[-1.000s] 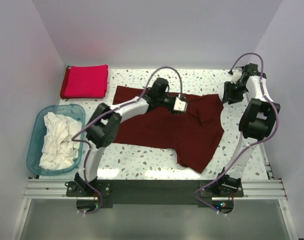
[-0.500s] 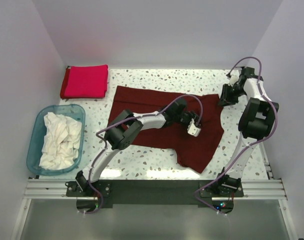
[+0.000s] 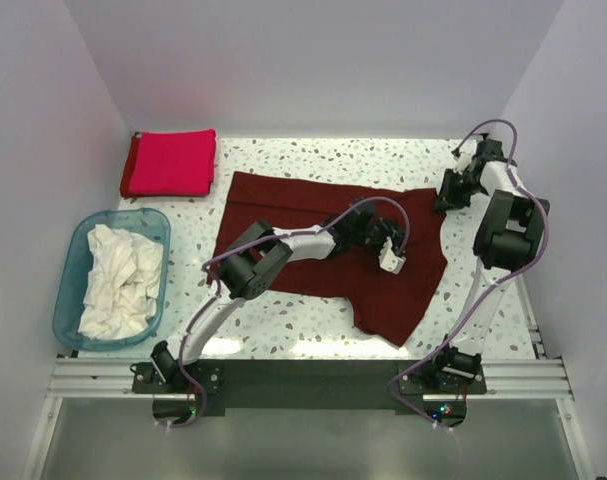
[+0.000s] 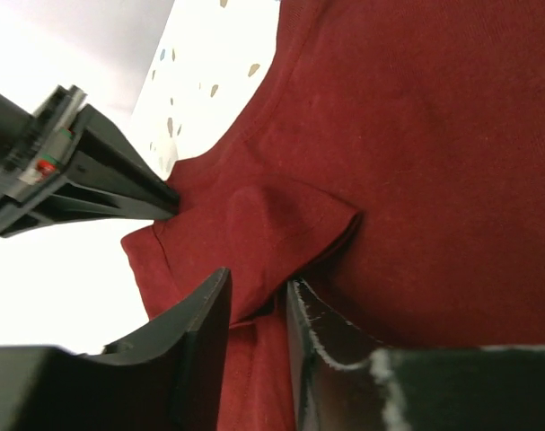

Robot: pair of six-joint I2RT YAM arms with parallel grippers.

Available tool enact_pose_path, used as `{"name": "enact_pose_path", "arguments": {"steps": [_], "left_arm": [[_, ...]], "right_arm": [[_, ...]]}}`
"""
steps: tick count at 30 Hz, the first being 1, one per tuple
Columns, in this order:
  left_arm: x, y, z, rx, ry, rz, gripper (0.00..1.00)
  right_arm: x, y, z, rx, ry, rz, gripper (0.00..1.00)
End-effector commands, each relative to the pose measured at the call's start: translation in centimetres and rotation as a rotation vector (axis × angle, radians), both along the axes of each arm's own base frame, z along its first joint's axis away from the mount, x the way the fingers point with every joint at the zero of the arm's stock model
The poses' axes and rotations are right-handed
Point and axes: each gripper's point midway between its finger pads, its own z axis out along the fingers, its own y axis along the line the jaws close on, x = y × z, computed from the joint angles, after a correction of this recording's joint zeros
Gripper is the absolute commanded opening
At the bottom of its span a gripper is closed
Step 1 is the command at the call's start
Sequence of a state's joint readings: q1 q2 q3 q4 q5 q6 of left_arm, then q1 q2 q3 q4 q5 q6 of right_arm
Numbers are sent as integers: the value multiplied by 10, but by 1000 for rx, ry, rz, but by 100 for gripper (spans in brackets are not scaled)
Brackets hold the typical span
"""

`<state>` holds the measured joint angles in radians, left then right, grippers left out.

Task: Fold and stack the t-shirts
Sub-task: Fold the tshirt

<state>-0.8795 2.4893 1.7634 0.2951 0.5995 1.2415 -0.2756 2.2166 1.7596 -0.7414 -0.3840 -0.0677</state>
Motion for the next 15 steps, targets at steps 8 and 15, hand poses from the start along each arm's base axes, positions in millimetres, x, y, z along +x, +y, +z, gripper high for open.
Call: {"name": "enact_pose_path", "arguments": {"steps": [8, 15], "left_arm": [[7, -22, 21, -78, -103, -19, 33], [1, -28, 20, -94, -98, -34, 14]], "right_arm": [[23, -13, -1, -42, -59, -49, 14], [24, -14, 0, -49, -66, -49, 11]]}}
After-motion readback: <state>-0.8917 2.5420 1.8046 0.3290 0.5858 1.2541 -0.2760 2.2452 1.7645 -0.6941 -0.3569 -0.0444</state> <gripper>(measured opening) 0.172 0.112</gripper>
